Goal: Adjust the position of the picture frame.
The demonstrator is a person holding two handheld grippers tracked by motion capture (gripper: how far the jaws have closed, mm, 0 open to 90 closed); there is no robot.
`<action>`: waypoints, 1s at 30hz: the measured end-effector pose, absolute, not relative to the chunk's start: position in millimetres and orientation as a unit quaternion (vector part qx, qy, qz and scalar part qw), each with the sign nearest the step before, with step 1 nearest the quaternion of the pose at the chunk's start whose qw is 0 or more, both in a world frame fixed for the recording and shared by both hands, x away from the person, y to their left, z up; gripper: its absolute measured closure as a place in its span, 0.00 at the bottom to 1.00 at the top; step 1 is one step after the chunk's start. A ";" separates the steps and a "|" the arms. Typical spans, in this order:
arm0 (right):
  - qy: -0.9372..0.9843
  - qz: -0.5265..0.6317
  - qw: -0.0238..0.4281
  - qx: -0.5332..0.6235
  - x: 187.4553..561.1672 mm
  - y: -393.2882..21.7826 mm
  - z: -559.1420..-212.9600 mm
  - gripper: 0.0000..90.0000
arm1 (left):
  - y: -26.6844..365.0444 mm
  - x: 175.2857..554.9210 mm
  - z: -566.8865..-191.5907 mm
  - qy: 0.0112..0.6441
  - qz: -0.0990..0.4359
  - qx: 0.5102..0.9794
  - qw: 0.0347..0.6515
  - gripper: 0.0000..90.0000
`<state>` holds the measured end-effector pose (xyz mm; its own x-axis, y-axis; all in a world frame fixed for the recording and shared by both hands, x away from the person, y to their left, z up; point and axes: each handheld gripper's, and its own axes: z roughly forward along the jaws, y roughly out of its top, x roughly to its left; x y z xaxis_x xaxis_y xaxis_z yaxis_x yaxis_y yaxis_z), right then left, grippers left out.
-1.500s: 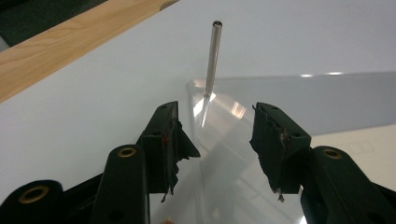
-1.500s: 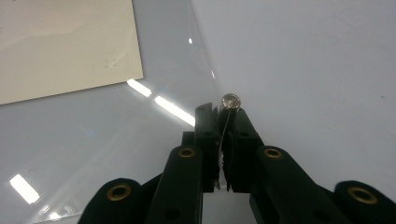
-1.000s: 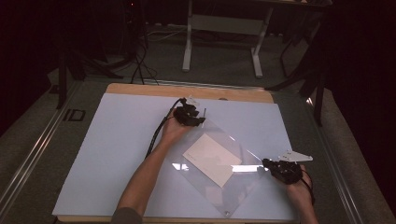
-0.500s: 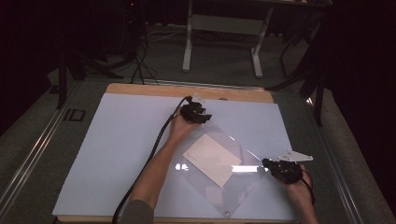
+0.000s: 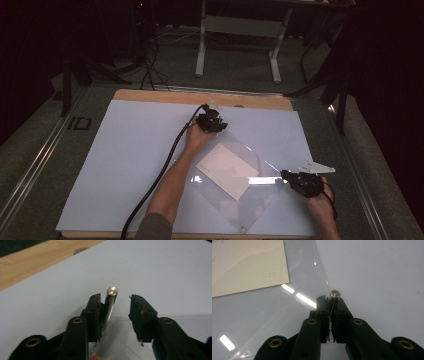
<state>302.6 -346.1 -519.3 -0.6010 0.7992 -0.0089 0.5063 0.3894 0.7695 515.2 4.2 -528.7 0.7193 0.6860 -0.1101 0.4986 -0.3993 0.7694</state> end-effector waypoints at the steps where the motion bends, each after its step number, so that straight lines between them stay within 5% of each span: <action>1: 0.809 0.379 0.194 0.404 302.2 -345.9 -519.5 0.95 | 4.4 515.6 -528.8 0.357 0.113 0.830 0.414 0.79; 8: 0.795 0.385 0.202 0.424 299.1 -344.0 -521.6 0.95 | 6.0 517.8 -532.0 0.369 0.116 0.827 0.407 0.91; 19: 0.777 0.389 0.208 0.449 296.2 -341.1 -522.5 0.95 | 3.6 515.2 -529.2 0.363 0.131 0.835 0.391 0.94; 30: 0.760 0.422 0.167 0.465 298.9 -349.6 -511.9 0.92 | 15.6 508.3 -512.6 0.358 0.116 0.838 0.396 0.94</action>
